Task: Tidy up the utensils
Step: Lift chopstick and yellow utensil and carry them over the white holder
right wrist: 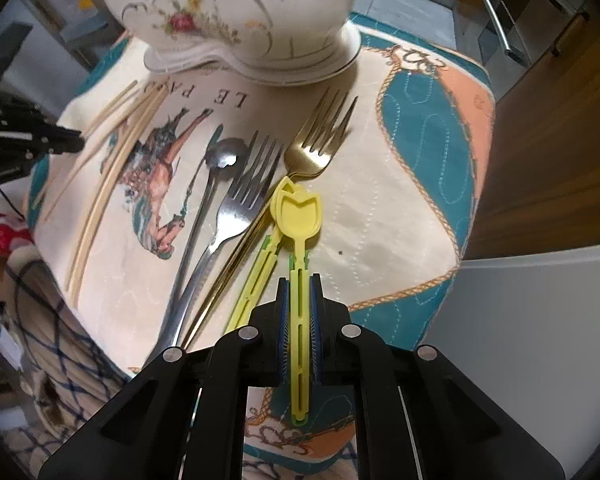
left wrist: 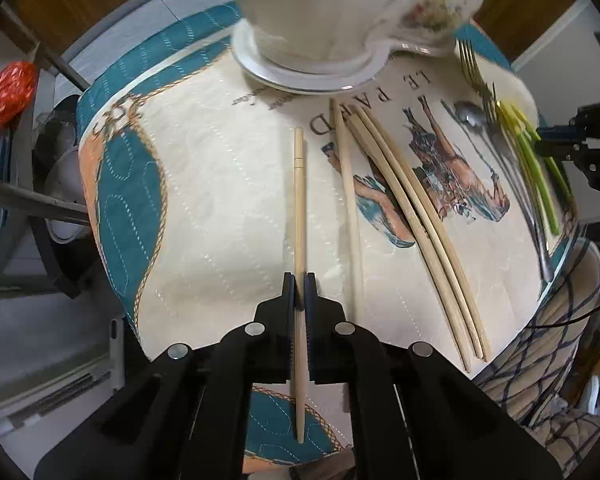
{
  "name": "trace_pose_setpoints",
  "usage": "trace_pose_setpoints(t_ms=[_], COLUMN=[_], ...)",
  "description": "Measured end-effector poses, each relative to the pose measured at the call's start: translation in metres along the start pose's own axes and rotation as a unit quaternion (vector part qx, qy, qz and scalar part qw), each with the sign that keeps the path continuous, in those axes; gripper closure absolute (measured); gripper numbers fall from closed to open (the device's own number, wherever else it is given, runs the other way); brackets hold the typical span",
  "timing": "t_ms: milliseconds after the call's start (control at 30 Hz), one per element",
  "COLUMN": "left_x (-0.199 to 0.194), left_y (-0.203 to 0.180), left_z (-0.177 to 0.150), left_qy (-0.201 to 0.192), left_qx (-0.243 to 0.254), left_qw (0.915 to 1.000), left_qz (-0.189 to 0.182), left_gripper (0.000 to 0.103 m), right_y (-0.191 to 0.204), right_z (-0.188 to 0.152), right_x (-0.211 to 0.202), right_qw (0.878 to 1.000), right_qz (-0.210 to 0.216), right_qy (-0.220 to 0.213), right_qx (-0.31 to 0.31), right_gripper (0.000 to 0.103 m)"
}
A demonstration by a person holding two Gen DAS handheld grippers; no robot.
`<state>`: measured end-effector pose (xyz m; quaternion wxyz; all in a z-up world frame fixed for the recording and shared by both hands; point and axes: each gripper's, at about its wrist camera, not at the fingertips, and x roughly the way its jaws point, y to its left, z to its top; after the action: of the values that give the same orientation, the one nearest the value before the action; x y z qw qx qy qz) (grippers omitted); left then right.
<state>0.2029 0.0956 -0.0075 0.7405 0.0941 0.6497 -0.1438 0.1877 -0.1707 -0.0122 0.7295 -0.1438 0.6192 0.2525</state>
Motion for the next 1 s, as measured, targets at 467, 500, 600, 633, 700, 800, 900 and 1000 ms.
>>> trace_pose_setpoints(t_ms=[467,500,600,633,700,800,900,1000], left_x=[-0.119,-0.123,-0.130,-0.134,-0.140,-0.149,-0.157,-0.159], left_y=[0.027,0.024,0.011,0.008,-0.001,-0.015,-0.019,-0.022], left_z=[-0.071,-0.071,-0.066,-0.061,-0.054,-0.043,-0.030,-0.021], left_qy=[-0.411,-0.436,-0.491,-0.504,-0.535,-0.573,-0.602,-0.620], left_qx=[-0.115,-0.117,-0.119,-0.120,-0.120,-0.113,-0.113,-0.116], left_qw=[0.9014,0.8892,0.8608,0.8535,0.8346,0.8109,0.7905,0.7759], left_qz=[-0.076,-0.074,-0.059,-0.060,-0.052,-0.037,-0.019,-0.006], left_gripper=[0.099,0.099,0.099,0.099,0.099,0.099,0.099,0.099], right_y=[-0.024,-0.023,-0.017,-0.015,-0.014,-0.013,-0.007,-0.007], right_z=[-0.017,-0.017,-0.014,-0.012,-0.006,0.004,0.017,0.024], right_x=[-0.102,-0.105,-0.115,-0.115,-0.116,-0.118,-0.119,-0.121], right_qw=[0.952,0.947,0.921,0.916,0.902,0.885,0.867,0.854], right_qz=[0.076,0.079,0.094,0.094,0.101,0.109,0.100,0.094], right_qy=[-0.293,-0.310,-0.374,-0.388,-0.416,-0.450,-0.486,-0.509], right_qx=[0.038,0.042,0.048,0.050,0.055,0.057,0.053,0.051], right_gripper=[0.092,0.092,0.092,0.092,0.092,0.092,0.092,0.092])
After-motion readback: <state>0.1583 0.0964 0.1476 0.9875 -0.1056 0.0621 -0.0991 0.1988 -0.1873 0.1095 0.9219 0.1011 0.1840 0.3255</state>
